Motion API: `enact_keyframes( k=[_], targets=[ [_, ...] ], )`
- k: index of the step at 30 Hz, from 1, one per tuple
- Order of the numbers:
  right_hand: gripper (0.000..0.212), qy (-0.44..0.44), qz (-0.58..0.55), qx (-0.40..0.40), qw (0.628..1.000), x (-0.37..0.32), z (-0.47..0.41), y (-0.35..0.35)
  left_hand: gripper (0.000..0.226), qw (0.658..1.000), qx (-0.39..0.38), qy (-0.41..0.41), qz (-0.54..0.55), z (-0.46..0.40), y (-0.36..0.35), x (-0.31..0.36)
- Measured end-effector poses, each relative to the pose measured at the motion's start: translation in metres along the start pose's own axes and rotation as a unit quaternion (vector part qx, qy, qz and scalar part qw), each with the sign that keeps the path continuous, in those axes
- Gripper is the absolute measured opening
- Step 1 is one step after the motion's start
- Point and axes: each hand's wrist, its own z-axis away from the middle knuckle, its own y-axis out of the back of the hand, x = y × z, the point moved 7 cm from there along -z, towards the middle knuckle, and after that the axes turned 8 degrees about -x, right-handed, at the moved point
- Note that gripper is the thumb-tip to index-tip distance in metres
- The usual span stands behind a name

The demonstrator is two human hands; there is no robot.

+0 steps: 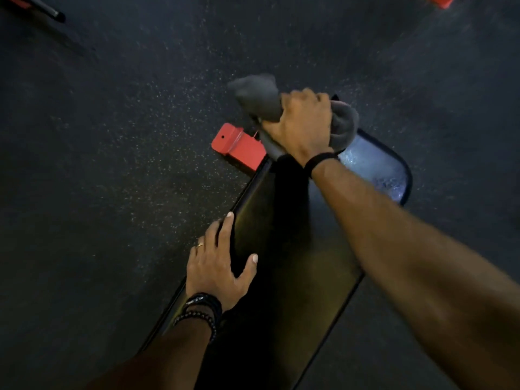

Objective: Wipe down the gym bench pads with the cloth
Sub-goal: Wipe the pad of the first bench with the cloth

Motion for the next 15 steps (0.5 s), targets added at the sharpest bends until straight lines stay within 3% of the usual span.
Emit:
enact_keyframes(
  k=[1,3,5,7,11,13,15],
  targets=[
    [0.038,0.002,-0.034,0.020,0.999,-0.012,0.021,-0.001,0.084,1.000,-0.005,0.004,0.000,0.002,-0.001,-0.001],
    [0.035,0.089,-0.129,0.039,0.987,-0.050,0.082,-0.012,0.080,1.000,-0.011,0.011,0.002,0.004,-0.001,-0.002],
    [0.035,0.211,-0.144,0.024,0.966,-0.074,0.132,-0.017,0.075,1.000,-0.006,0.013,0.008,0.002,0.001,-0.003],
    [0.032,0.264,-0.125,0.006,0.956,-0.061,0.109,-0.012,0.077,1.000,-0.004,0.011,0.009,-0.001,0.002,-0.002],
    [0.039,0.072,-0.056,0.006,0.996,-0.006,0.011,0.002,0.085,1.000,-0.003,0.005,0.009,-0.001,0.003,0.001],
    [0.039,0.032,-0.075,0.022,0.996,-0.002,0.026,0.000,0.084,1.000,-0.002,0.008,0.013,0.001,0.003,-0.001],
    [0.046,0.038,-0.114,0.042,0.992,-0.002,0.094,-0.004,0.084,1.000,-0.005,0.008,0.012,0.002,0.004,0.000]
  ],
)
